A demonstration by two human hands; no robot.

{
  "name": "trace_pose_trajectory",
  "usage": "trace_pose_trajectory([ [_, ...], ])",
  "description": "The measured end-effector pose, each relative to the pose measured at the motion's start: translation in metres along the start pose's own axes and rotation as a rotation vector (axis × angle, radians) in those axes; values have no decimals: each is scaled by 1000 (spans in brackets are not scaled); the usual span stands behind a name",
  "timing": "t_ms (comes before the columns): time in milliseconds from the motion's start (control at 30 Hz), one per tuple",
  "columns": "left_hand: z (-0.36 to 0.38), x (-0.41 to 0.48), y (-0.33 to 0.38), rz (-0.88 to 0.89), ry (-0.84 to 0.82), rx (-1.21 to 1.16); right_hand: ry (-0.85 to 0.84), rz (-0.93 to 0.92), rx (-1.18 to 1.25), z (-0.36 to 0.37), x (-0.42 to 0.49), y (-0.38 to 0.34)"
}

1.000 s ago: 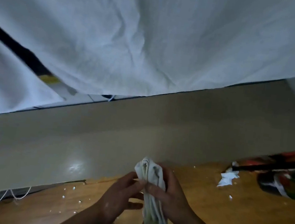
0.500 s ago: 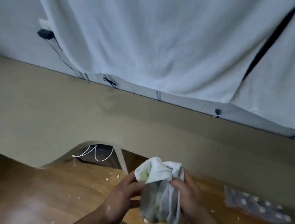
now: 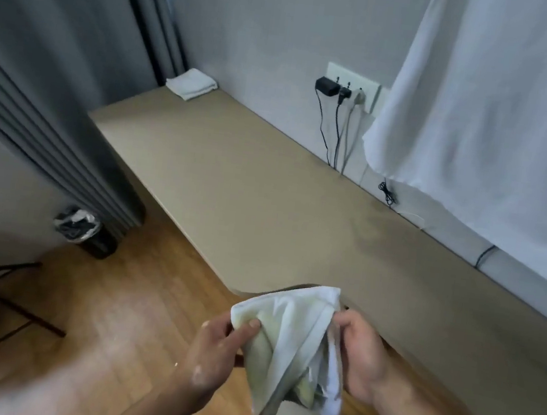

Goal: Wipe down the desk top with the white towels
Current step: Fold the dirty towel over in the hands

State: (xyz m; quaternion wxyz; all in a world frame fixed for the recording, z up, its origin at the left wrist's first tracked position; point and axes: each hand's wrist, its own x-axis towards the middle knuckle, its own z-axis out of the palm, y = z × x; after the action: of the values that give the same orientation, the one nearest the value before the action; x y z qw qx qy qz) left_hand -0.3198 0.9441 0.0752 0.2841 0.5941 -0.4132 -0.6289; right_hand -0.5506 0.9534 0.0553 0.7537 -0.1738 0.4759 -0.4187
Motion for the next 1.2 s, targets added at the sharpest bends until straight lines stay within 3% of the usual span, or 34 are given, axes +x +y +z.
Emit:
trace_pose_trajectory([
  [67,-22,12,5,-8,75,2,-77,11,-129,26,25,-4],
  [233,-77,55,23,2,228,50,14,-145,-588,77,102,-15],
  [333,-110,83,40,-40,298,46,28,-183,-701,98,147,-32],
  [600,-193,148,80,-56,400,-11,-122,-204,-787,165,245,-67],
  [800,-275,199,97,-88,369,-80,-99,-248,-753,231,313,-66],
  [1000,-387,260,120,-62,226,-79,51,-356,-623,332,374,-58],
  [1200,-459,312,160,-48,10,-60,243,-422,-804,394,413,-48],
])
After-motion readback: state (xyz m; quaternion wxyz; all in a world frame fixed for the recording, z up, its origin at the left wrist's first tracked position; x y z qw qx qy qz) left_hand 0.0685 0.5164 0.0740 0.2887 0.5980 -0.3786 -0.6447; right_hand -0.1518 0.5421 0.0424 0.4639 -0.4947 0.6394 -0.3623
